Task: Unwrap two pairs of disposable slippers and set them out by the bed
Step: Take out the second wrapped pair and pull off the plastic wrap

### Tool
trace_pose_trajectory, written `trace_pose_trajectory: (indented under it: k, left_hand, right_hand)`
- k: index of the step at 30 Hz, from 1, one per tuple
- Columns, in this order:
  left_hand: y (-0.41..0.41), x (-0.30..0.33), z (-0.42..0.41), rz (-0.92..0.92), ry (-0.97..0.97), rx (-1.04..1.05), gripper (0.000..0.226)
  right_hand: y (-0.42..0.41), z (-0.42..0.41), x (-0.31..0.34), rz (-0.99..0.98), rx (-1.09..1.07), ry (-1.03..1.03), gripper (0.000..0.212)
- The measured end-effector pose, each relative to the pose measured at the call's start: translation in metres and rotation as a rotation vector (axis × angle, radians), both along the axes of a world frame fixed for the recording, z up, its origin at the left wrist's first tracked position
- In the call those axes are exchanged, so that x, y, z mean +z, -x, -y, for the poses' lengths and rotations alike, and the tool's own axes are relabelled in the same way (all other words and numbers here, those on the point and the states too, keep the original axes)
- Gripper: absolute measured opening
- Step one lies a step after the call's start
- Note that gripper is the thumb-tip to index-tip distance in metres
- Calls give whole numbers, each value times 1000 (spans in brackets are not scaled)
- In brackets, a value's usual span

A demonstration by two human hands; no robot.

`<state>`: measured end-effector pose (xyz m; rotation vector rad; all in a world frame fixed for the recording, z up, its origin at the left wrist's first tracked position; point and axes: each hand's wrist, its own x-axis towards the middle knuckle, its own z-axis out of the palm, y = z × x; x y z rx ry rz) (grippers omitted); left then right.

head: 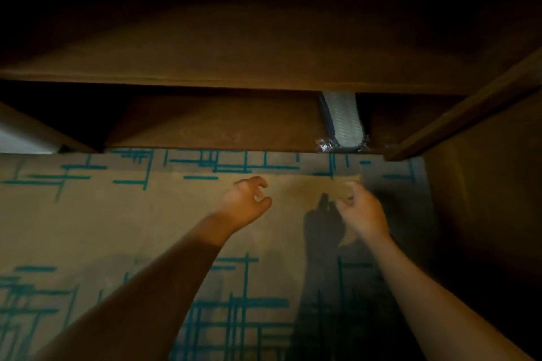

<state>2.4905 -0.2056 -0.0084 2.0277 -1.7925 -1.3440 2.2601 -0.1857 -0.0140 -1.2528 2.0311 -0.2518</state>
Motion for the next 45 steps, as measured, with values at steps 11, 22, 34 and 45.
trace_pose_trajectory:
  k: [11,22,34,45]
  left_hand:
    - [12,-92,-15,386,228,-351,82]
    - [0,-110,-23,480,149,-507,99]
    - [0,-118,-23,479,174,-475,100]
    - [10,-111,-110,327,187,-291,89]
  right_hand:
    - [30,48,-45,-343,107,225,73]
    - [36,106,-70,-564,481,108,81]
    - [35,59,-74,-833,712,348,67]
    - [1,-102,-80,-535,740,473,56]
